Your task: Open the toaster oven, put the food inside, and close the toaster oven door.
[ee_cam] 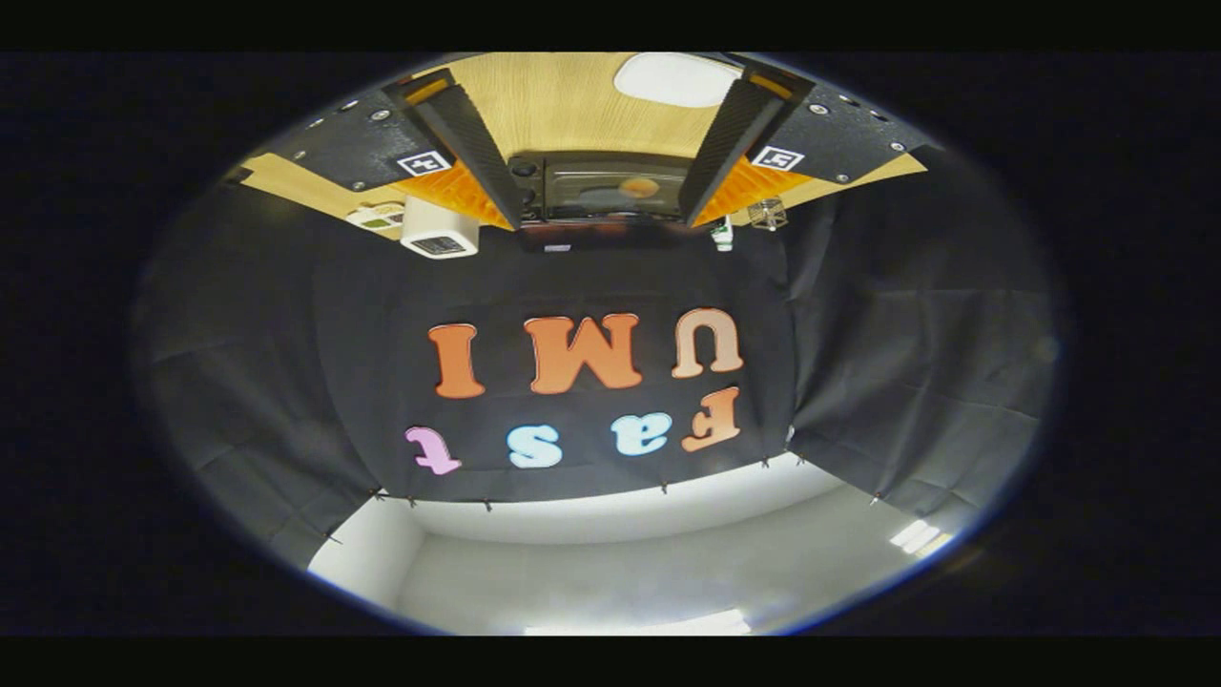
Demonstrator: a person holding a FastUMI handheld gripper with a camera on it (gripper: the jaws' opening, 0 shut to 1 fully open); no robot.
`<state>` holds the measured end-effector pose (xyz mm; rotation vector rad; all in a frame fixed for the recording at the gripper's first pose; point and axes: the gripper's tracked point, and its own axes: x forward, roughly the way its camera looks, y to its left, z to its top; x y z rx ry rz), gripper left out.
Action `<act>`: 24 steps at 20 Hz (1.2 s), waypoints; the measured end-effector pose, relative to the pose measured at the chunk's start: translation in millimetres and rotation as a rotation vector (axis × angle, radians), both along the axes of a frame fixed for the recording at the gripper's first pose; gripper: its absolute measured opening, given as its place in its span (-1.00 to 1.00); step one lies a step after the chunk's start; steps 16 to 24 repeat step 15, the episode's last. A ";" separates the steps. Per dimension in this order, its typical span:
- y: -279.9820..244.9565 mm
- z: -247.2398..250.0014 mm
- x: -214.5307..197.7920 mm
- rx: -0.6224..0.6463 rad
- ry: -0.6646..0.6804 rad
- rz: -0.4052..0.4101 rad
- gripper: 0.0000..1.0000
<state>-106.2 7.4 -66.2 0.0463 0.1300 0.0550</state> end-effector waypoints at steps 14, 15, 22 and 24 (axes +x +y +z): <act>-20.6 9.1 -10.9 -0.010 -0.044 -0.027 0.96; -16.3 6.9 -7.6 -0.009 -0.044 -0.019 0.96; -16.3 6.9 -7.6 -0.009 -0.044 -0.019 0.96; -16.3 6.9 -7.6 -0.009 -0.044 -0.019 0.96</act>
